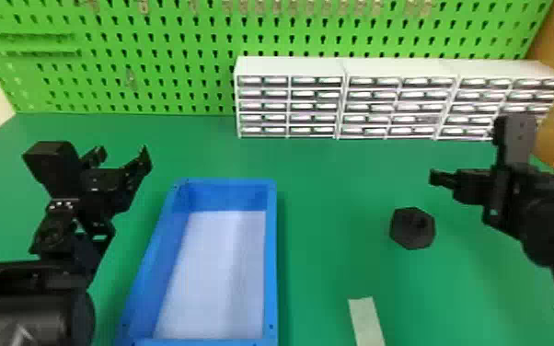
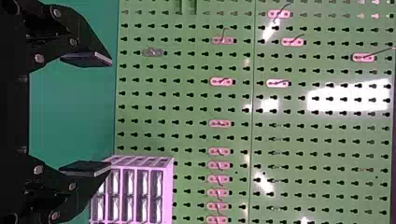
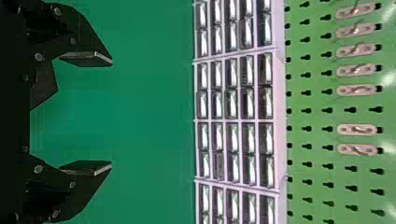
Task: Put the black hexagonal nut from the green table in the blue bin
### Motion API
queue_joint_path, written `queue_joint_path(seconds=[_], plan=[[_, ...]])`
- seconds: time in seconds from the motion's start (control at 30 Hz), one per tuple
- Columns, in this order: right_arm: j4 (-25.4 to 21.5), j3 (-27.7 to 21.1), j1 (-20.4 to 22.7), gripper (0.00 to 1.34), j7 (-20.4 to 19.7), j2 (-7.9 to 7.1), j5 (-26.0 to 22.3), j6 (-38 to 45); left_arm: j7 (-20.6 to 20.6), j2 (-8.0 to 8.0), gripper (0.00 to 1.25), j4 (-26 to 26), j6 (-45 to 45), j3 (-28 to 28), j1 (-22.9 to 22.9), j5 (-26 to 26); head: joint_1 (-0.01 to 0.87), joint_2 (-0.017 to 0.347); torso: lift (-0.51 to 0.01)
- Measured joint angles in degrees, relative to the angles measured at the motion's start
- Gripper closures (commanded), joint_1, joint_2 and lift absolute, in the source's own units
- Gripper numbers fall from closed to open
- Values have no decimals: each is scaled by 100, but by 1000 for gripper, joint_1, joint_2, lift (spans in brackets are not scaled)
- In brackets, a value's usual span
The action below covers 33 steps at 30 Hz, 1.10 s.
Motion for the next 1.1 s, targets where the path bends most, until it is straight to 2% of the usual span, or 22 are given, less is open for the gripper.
queue_joint_path(seconds=[0.27,0.5,0.6,0.8,0.97,1.1], plan=[[349,356,-627,479,98,-205,-175,933,-21,2,461,-1,21,1,-2,0,686,52,-97],[838,600,-1093,481,582,-332,-41,1538,-37,2,461,-1,37,4,-6,0,686,52,-97],[1071,707,-1247,479,856,-366,194,1712,-39,2,461,-1,43,9,-5,-1,686,52,-97],[1806,913,-1544,479,1657,-382,764,1675,-75,3,461,0,64,8,-5,-1,686,52,-97],[2586,1080,-1834,481,2368,-305,1375,1407,-106,18,461,0,91,5,-20,-7,686,52,-97],[3056,1136,-2036,479,2792,-222,1912,1280,-113,26,461,0,102,6,-25,-10,686,52,-97]])
